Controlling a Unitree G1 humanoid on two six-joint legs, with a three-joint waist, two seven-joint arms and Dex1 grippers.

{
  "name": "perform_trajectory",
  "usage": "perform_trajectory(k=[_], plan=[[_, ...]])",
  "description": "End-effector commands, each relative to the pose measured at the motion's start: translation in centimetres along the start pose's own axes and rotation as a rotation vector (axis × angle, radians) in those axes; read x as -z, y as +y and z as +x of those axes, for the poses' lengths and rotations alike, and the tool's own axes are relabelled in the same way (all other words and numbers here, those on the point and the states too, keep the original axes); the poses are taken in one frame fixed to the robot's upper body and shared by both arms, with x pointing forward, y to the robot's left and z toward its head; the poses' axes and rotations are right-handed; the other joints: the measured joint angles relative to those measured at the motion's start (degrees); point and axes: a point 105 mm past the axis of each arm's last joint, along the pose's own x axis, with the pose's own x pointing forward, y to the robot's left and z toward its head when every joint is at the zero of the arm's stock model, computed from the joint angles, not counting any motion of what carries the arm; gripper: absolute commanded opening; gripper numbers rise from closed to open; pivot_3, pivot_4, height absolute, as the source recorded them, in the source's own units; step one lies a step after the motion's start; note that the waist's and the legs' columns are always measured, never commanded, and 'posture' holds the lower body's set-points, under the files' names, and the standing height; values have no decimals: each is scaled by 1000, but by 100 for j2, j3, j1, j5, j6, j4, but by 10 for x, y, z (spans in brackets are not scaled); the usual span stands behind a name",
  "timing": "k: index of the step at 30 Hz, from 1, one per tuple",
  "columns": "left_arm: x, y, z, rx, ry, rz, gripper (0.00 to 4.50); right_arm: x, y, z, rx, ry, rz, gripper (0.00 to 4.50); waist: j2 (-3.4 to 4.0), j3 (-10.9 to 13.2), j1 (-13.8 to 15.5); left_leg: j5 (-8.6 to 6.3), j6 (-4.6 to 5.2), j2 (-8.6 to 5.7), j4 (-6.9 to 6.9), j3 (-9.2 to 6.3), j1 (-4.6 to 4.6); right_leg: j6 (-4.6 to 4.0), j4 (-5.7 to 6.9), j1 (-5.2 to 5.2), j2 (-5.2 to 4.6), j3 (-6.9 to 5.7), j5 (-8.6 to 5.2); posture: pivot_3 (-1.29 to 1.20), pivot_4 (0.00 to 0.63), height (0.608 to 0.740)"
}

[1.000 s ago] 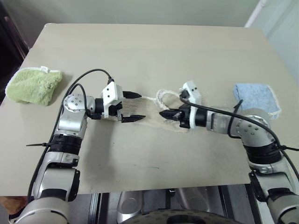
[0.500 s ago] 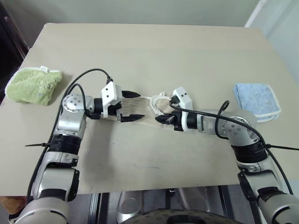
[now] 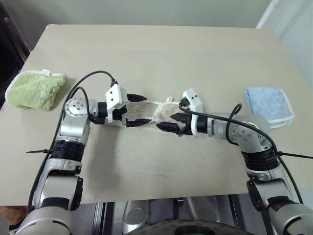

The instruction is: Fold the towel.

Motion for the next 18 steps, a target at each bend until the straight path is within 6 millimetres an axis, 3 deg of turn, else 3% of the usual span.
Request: perform_trajectory(k=[1,11,12,13,15,18], plan=[[-16,7,-4,-19,-36,48,4500,-8,5,-4,-18,-38,-22,4492,0,0,0,0,0,0,0,0,0,0,2,0,0,0,0,0,150,703],[-16,7,-4,-19,-36,48,4500,-8,5,-4,-18,-37,-23,4492,0,0,0,8,-4,-1,0,2,1,-13,38,-3,0,0,-8,0,150,703],[-34,20,-4,-55,-99,33,4500,-29,14,-22,-94,-183,0,4492,-1,0,12,9,-5,-1,0,3,1,-15,45,-6,0,0,-9,0,150,703],[-58,28,4,-30,-206,-2,4328,-47,19,-54,-139,-360,1,4321,-8,5,87,11,-5,-2,1,2,0,-17,53,-9,0,0,-11,0,150,703],[-85,31,15,36,-325,-45,3924,-66,33,-99,-194,-570,-36,3930,-10,6,196,45,-18,-12,9,-15,-53,-13,68,-45,-2,-11,-17,0,150,703],[-89,30,17,63,-343,-72,3901,-73,44,-113,-233,-622,-47,2923,-5,-4,138,47,-22,-16,34,7,-72,4,67,-54,-14,0,-2,0,150,703]])
